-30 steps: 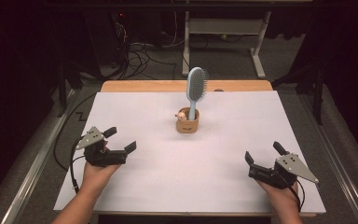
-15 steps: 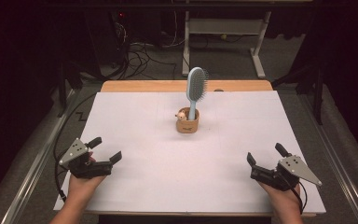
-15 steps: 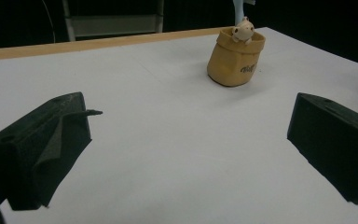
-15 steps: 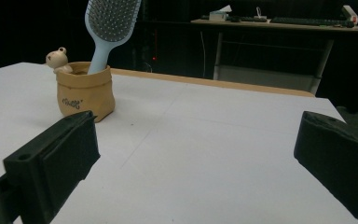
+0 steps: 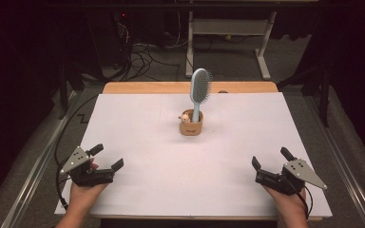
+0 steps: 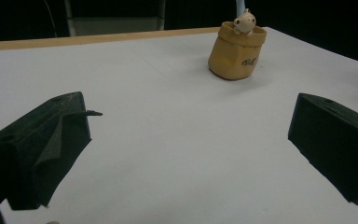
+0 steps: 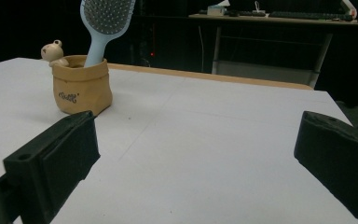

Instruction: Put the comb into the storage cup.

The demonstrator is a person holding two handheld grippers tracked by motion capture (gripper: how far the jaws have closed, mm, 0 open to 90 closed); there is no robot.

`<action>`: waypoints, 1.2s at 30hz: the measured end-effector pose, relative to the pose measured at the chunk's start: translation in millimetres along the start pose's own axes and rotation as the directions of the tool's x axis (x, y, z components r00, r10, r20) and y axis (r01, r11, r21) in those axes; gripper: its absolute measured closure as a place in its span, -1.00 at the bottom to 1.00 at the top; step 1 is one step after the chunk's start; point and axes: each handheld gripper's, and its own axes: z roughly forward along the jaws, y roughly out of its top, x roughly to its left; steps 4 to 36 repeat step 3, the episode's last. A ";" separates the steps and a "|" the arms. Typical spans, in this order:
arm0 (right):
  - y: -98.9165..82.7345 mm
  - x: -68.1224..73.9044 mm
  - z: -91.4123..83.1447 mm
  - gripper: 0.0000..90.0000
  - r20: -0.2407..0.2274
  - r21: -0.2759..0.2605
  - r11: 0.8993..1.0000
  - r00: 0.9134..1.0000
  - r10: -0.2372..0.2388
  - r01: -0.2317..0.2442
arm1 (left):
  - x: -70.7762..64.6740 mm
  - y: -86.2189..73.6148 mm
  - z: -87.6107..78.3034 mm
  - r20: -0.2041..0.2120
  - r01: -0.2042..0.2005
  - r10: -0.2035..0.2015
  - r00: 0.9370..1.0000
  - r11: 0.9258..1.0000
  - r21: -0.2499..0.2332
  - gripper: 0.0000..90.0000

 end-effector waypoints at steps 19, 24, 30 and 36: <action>-0.3 -0.1 -0.8 -0.99 -0.003 -0.004 1.000 1.000 -0.001 0.001 | -1.6 0.5 0.6 0.001 -0.010 0.010 1.000 1.000 -0.004 -1.00; -0.3 -0.1 -0.8 -0.99 -0.003 -0.004 1.000 1.000 -0.001 0.001 | -1.6 0.5 0.6 0.001 -0.010 0.010 1.000 1.000 -0.004 -1.00; -0.3 -0.1 -0.8 -0.99 -0.003 -0.004 1.000 1.000 -0.001 0.001 | -1.6 0.5 0.6 0.001 -0.010 0.010 1.000 1.000 -0.004 -1.00; -0.3 -0.1 -0.8 -0.99 -0.003 -0.004 1.000 1.000 -0.001 0.001 | -1.6 0.5 0.6 0.001 -0.010 0.010 1.000 1.000 -0.004 -1.00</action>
